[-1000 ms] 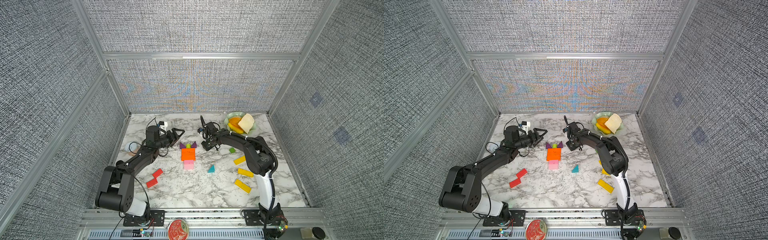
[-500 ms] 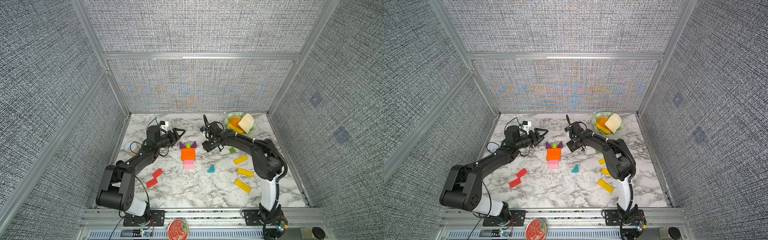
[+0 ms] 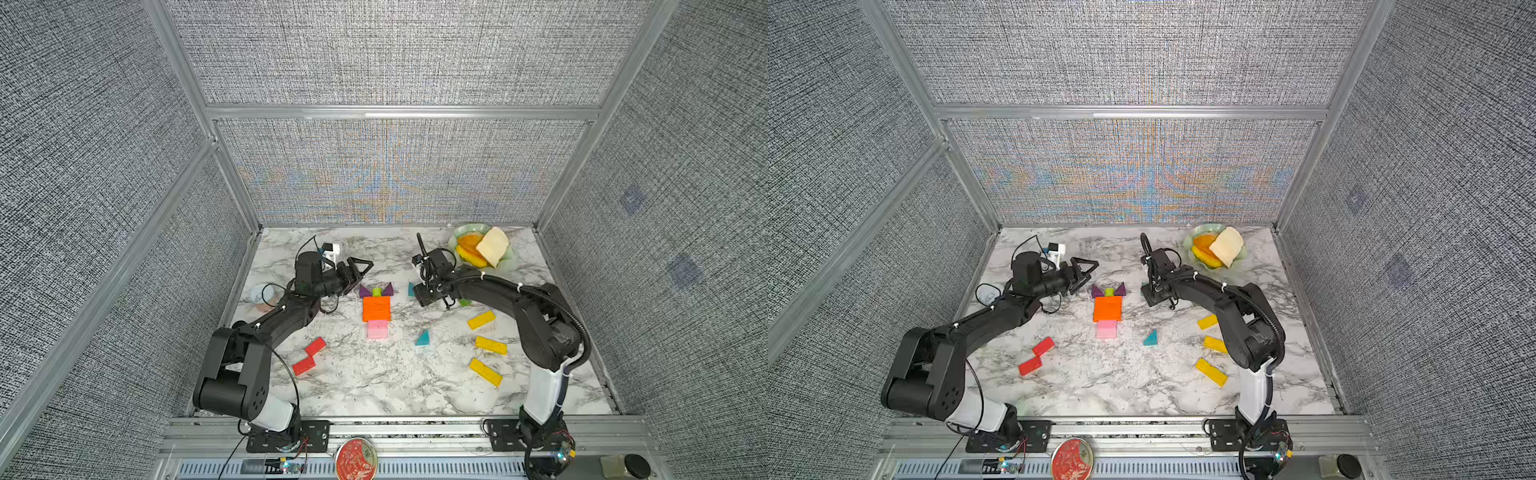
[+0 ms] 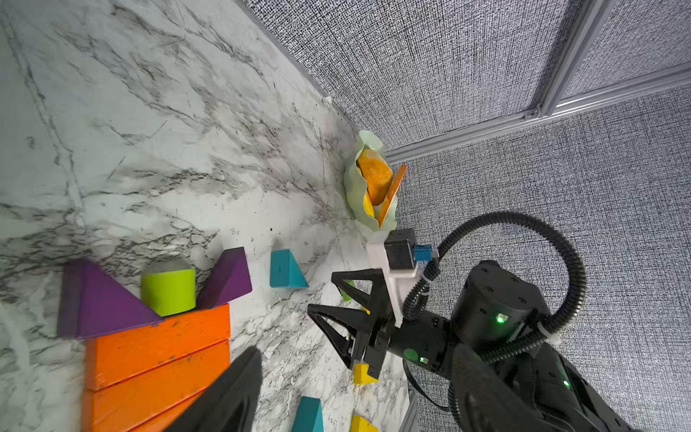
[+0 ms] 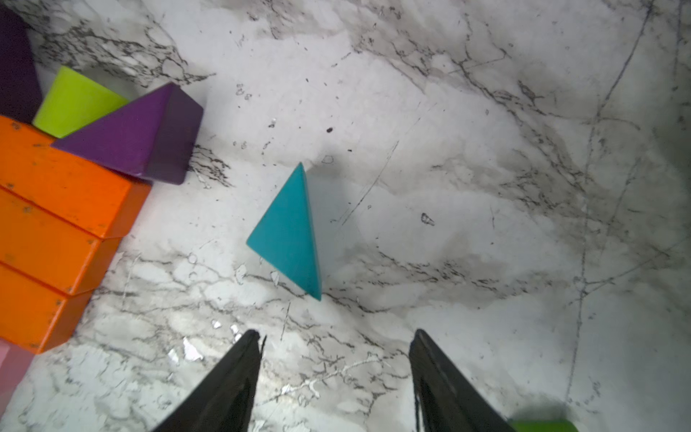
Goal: Assemble a carrot with building blocks
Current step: Assemble the building block at the center of the board.
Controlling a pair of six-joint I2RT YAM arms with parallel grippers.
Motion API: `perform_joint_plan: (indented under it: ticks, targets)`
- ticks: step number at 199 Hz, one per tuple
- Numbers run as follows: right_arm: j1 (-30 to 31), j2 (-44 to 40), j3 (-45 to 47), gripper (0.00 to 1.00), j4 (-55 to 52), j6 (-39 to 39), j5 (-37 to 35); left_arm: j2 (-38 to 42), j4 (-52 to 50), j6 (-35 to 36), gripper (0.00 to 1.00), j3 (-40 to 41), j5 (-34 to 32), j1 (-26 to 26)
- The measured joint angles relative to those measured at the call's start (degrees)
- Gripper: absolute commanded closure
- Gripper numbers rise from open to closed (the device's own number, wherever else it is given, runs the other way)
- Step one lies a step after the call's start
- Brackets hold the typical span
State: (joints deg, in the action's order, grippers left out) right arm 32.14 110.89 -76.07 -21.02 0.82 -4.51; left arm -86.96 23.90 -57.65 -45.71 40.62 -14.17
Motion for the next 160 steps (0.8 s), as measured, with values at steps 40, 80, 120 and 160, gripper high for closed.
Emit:
perform_joint_plan:
  ticks: [40, 80, 120, 160]
  targets:
    - [-0.70, 1.40, -0.35, 0.35, 0.02, 0.83, -0.74, -0.02, -0.02, 0.00, 0.19, 0.00, 0.02, -0.09]
    - [-1.42, 1.38, -0.35, 0.35, 0.24, 1.51, -1.95, -0.02, 0.00, -0.02, 0.19, 0.00, 0.02, -0.20]
    - [-1.36, -0.33, 0.33, 0.35, 0.24, 2.12, -2.56, -0.04, -0.02, -0.02, 0.19, 0.00, 0.02, -0.31]
    - [-1.42, -3.54, 2.25, 0.36, -0.13, 4.87, -5.68, -0.24, -0.02, -0.02, 0.19, 0.00, 0.02, -0.35]
